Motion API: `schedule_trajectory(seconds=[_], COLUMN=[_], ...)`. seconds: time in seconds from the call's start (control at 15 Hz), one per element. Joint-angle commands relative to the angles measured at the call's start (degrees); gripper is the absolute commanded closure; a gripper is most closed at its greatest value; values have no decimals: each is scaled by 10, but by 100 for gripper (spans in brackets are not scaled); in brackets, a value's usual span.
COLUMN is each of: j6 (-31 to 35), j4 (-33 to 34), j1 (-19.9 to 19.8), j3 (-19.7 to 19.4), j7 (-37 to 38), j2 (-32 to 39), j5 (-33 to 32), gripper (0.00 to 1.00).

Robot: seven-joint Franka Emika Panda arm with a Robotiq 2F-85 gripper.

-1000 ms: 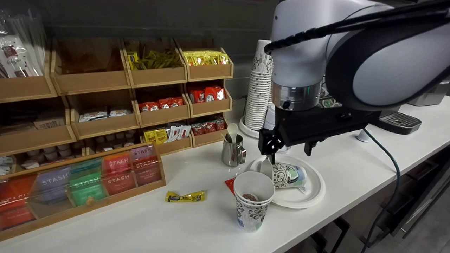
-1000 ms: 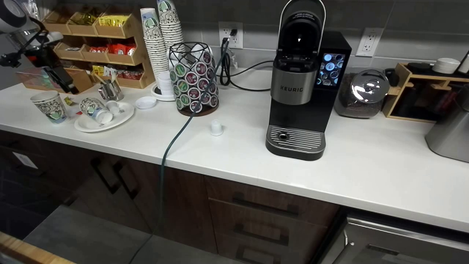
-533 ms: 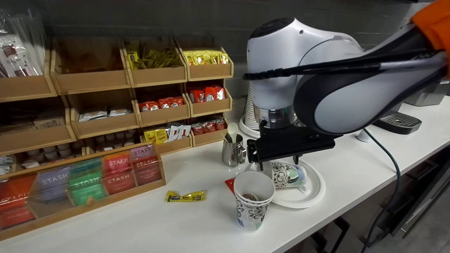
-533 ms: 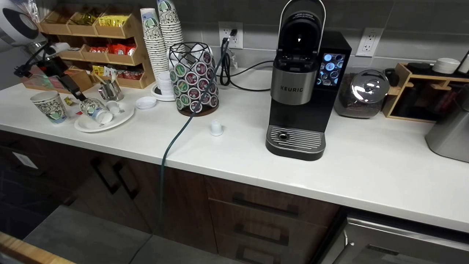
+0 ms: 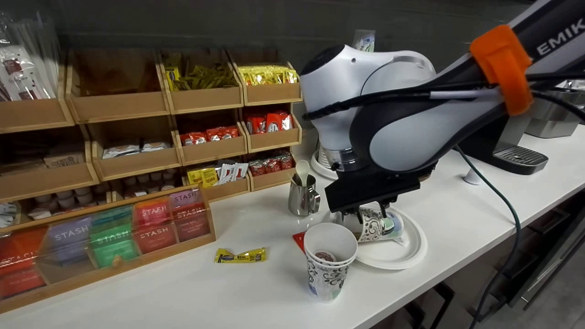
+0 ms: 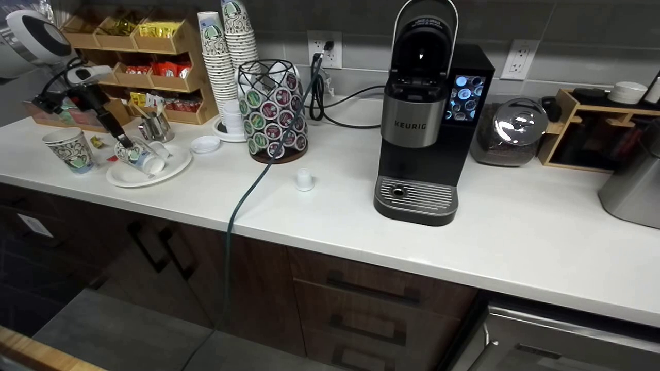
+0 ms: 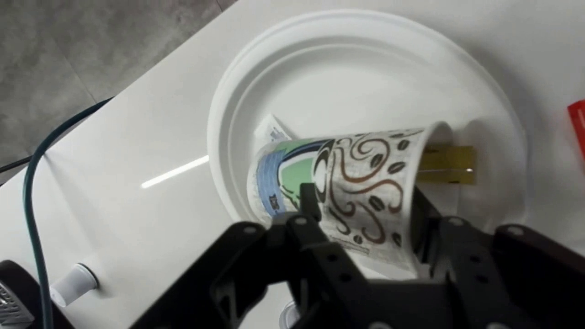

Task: Pour the yellow sachet out of the coffee cup on the right and onto the white plate.

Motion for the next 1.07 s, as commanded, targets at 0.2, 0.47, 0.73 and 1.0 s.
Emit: schedule_trajectory(seconds=[0.2, 0.47, 0.73, 1.0], j6=[-43, -29, 12, 34], j4=[38, 26, -7, -29], j1=[12, -6, -64, -124], j3=[-6, -5, 2, 2], j7=[7, 5, -18, -83], j2=[12, -19, -60, -66], j5=[-4, 12, 101, 224], gripper=[98, 99, 99, 99])
